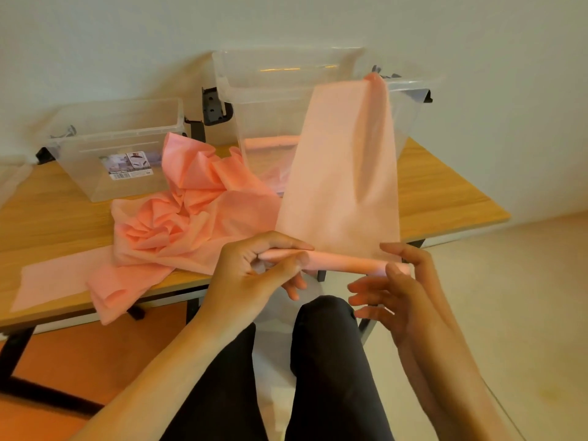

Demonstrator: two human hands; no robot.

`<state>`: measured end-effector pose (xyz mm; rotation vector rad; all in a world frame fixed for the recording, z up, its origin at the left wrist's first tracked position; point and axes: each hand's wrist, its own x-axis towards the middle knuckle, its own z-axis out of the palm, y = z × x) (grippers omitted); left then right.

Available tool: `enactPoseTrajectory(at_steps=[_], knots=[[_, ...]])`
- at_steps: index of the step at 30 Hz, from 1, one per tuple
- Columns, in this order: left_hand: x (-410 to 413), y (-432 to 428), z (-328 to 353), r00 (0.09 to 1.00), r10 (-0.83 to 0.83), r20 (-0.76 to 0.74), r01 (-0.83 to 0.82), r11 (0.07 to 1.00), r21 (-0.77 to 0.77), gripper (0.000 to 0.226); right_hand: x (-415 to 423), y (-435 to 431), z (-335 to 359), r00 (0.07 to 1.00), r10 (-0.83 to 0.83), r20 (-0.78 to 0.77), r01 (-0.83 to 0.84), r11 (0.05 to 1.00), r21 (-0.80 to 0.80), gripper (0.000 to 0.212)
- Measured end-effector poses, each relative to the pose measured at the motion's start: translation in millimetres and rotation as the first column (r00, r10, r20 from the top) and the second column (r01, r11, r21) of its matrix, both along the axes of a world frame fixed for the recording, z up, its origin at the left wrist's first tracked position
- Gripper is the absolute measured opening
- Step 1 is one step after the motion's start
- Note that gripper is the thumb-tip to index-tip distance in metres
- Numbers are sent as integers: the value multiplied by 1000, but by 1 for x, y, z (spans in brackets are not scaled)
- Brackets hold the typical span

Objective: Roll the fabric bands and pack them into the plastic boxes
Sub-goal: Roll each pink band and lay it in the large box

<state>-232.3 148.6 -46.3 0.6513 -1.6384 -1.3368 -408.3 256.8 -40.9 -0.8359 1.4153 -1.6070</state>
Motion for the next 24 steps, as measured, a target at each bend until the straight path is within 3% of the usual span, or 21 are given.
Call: enactPoseTrajectory(at_steps=[6, 9, 20, 24], knots=[[0, 0, 1, 999, -40, 35, 40, 999, 5, 13, -7, 3, -5, 993, -35, -111, 29, 998, -53, 16], [1, 1, 4, 998, -42, 49, 42, 999, 8, 18, -9, 4, -5, 991, -26, -131, 17, 997, -70, 27], [-7, -2, 6, 996, 17, 82, -17, 1000, -1, 18, -15, -8, 0, 986, -41, -160, 26, 995, -97, 34], [-12, -1, 9, 996, 40, 74, -42, 999, 19, 20, -19, -9, 0, 995, -23, -100, 12, 994, -107, 26]])
